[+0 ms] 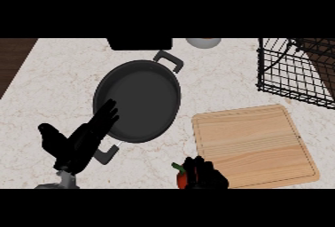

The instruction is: Pick the bell pepper from the cutting board and place it in the pot

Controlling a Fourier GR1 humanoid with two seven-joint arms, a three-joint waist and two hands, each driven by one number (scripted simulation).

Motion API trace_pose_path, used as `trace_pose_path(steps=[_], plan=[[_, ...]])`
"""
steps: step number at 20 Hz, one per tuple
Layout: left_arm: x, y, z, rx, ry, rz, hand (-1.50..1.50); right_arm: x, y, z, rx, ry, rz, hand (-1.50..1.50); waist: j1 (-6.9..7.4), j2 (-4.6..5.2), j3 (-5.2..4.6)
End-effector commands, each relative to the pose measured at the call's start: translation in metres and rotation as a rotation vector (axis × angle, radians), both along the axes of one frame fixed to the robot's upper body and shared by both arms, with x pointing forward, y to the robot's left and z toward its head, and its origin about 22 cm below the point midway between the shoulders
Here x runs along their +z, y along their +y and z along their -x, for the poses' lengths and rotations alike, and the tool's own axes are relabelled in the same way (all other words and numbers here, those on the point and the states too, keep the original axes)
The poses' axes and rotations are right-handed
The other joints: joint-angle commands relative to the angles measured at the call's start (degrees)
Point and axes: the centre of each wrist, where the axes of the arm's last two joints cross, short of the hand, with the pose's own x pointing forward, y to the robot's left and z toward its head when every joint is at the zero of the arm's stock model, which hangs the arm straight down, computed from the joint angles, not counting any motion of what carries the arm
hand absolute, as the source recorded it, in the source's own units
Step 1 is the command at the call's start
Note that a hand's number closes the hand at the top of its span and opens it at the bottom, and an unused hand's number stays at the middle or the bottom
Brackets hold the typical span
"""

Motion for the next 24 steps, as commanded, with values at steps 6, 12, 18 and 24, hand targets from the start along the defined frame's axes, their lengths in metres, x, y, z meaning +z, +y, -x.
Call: trace_pose_path(steps=[6,12,18,24], plan=[[0.003,-0.004,-0.003,-0.023,-0.015,0.007,0.00,0.065,0.003,-0.002,-0.088,-0.006,-0.380,1.50,1.54,0.88,0.14],[0.009,-0.015,-0.006,-0.048,-0.031,0.012,0.00,0.062,0.003,-0.014,-0.060,-0.011,-0.377,1.50,2.60,1.58,0.24],[0.005,-0.014,-0.007,-0.057,-0.023,-0.002,0.00,0.059,0.001,-0.030,-0.053,-0.003,-0.372,1.50,3.57,2.18,0.19],[0.008,-0.023,-0.009,-0.095,-0.034,-0.003,0.00,0.059,0.000,-0.058,-0.060,-0.004,-0.394,1.50,5.33,2.53,0.25]])
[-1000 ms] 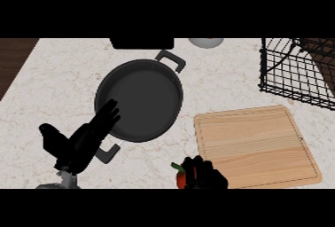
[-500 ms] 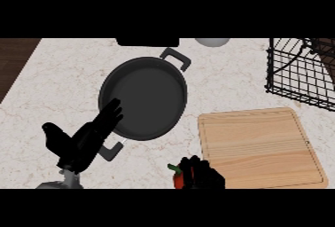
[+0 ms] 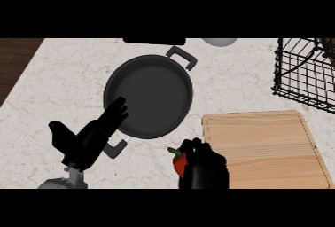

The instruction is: Pick the bell pepper from the cutting board and place it in the pot

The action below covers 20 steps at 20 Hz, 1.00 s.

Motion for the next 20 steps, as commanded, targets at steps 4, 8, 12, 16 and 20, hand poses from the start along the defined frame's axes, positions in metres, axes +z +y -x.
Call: trace_pose_path(steps=[4,8,12,16,20], plan=[[0.004,-0.012,-0.005,-0.047,-0.011,0.006,0.00,0.069,0.000,-0.068,-0.120,0.029,-0.358,1.50,2.33,0.37,-0.09],[0.004,-0.019,-0.008,-0.064,-0.005,-0.004,0.00,0.081,0.004,-0.108,-0.143,0.075,-0.429,1.50,3.73,0.44,-0.11],[0.005,-0.024,-0.015,-0.073,-0.014,-0.001,0.00,0.080,0.000,-0.152,-0.185,0.146,-0.477,1.50,4.05,0.99,-0.09],[0.005,-0.028,-0.010,-0.116,-0.018,0.005,0.00,0.090,-0.003,-0.174,-0.193,0.129,-0.640,-1.50,5.67,1.04,-0.01],[0.004,-0.021,-0.013,-0.092,-0.017,-0.004,0.00,0.093,-0.007,-0.191,-0.160,0.048,-0.795,-1.50,5.81,1.07,-0.01]])
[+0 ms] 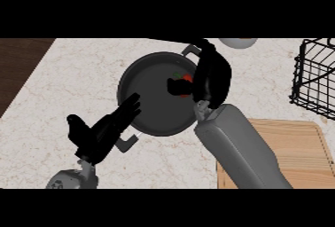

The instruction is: Pick the bell pepper from the cutting board and place it in the pot

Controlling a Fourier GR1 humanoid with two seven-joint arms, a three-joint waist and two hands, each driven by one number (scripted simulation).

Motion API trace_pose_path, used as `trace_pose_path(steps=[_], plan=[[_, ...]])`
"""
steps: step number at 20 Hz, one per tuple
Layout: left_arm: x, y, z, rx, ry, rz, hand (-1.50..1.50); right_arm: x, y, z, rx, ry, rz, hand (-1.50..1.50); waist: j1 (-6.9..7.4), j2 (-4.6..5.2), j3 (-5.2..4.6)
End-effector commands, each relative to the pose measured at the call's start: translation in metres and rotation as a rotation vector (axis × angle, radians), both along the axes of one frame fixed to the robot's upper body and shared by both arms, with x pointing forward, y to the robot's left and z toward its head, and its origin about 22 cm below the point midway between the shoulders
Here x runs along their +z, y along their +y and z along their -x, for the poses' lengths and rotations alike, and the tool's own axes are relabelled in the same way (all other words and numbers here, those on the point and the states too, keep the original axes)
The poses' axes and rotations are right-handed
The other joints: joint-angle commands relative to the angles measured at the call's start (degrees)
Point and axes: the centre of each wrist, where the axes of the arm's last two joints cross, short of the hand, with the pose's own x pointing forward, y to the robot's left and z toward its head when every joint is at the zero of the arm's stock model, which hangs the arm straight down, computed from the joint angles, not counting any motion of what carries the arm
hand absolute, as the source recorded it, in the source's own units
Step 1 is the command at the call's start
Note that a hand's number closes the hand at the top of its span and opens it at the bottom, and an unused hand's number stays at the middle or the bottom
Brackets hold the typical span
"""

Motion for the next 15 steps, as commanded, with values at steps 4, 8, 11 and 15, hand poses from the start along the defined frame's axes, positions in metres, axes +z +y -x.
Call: trace_pose_path(steps=[4,8,11,15], plan=[[0.001,-0.002,-0.004,-0.027,0.015,-0.001,0.00,0.000,0.005,-0.031,-0.094,-0.099,-0.279,-1.50,0.71,0.24,-0.02],[0.000,-0.016,-0.007,-0.009,0.004,0.002,0.00,0.001,0.015,-0.044,-0.113,-0.202,-0.300,-1.50,-0.45,-0.12,-0.12],[-0.001,-0.003,-0.003,0.018,0.008,-0.006,0.00,-0.024,0.013,-0.054,-0.172,-0.231,-0.243,-1.50,-1.18,-0.68,-0.16],[-0.005,-0.001,-0.004,0.071,0.019,0.007,0.00,-0.020,0.024,-0.061,-0.190,-0.244,-0.270,-1.50,-3.66,-1.53,-0.17]])
